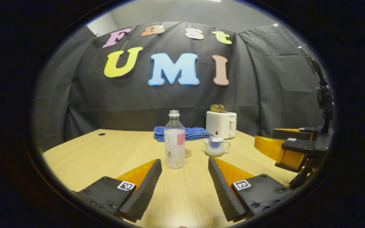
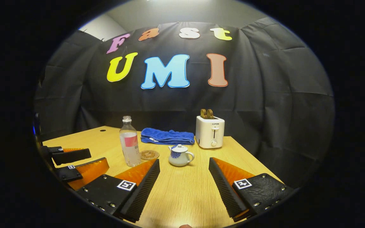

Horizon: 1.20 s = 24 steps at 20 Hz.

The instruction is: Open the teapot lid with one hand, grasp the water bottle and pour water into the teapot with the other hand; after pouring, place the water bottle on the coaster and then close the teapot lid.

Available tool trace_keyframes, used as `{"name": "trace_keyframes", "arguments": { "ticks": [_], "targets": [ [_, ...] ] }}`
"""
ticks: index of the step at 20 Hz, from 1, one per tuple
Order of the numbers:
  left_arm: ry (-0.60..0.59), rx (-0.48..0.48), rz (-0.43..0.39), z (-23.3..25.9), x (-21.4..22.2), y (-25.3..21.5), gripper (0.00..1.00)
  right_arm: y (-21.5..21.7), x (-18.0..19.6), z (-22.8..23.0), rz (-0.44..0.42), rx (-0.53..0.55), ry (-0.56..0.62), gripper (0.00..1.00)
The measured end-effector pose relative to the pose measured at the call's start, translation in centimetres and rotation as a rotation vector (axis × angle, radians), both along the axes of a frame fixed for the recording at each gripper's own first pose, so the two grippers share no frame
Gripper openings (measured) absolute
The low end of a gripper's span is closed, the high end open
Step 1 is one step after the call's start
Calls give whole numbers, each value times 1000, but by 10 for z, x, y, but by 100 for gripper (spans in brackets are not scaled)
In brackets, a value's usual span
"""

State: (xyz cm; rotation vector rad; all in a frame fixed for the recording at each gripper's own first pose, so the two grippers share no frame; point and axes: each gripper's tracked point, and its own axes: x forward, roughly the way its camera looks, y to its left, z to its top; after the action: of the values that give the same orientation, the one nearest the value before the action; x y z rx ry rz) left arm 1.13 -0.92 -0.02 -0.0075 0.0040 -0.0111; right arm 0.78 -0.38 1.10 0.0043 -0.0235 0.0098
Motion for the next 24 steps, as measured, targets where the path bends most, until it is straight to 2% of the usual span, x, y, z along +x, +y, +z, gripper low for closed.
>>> {"name": "trace_keyframes", "arguments": {
  "ticks": [5, 10, 14, 18, 20, 24],
  "targets": [
    [6, -6, -2, 2, 13, 4, 99, 9, 11, 14, 20, -14, -16, 97],
    [-5, -17, -4, 12, 40, 12, 99, 18, 34, 32, 66, 19, -21, 96],
    [35, 12, 1, 3, 70, 20, 99, 14, 63, 49, 55, -6, -31, 97],
    [66, 3, -19, -5, 100, 23, 99, 28, 94, 60, 115, -48, -33, 97],
    [75, 4, -14, -7, 114, 29, 99, 26, 115, 62, 115, -69, -38, 97],
    [83, 17, -7, -12, 131, 37, 99, 33, 159, 47, 153, -11, -4, 97]
  ]
}}
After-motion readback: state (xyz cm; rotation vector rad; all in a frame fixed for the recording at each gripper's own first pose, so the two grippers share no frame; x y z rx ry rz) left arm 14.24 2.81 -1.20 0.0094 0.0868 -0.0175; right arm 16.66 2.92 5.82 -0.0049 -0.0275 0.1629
